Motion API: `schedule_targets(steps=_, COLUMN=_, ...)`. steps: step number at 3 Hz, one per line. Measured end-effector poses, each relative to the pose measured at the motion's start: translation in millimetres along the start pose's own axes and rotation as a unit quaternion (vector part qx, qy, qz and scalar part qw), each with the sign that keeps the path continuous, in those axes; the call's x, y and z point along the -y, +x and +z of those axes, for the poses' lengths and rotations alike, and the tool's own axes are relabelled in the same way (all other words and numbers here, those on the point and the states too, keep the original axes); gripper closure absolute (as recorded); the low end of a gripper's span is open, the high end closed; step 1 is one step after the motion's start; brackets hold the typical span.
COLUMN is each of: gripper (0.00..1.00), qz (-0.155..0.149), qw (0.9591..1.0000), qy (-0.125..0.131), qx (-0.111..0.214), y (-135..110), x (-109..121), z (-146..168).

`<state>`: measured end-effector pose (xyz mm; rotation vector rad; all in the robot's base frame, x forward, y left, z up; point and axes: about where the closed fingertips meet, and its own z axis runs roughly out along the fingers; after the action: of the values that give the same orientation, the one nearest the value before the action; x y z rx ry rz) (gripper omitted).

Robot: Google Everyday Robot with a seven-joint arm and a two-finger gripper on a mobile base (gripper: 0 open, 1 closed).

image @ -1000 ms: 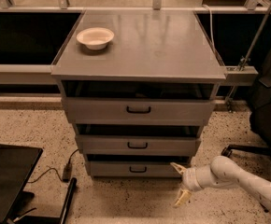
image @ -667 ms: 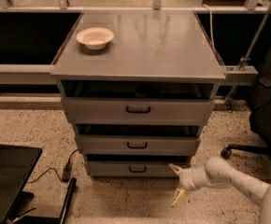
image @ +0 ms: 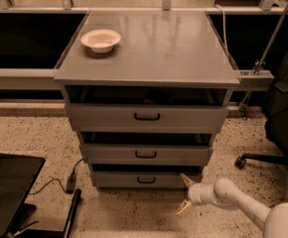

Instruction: Open bottom drawer

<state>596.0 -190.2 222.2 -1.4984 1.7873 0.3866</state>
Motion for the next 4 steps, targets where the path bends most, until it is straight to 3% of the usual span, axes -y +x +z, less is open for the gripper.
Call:
schedule_targets(steps=1, gripper=0.0, qz=0.0, qw=1.0, qy=-0.001, qx=-0.001, y=-0.5, x=0.2, z=1.0)
schedule_targets(steps=2, gripper=0.0, qz=-0.007, qw=0.9994, qy=-0.008, qx=-0.034, y=0.9, x=48.0, z=34.6)
schedule_targets(steps=3, gripper=0.0, qz=-0.007, qw=0.9994, qy=-0.008, qx=-0.034, y=0.9, x=48.0, z=34.8)
schedule_targets(steps=4, gripper=0.0, qz=0.017, qw=0.9989, qy=-0.025, qx=-0.037, y=17.7, x=39.2, z=84.1)
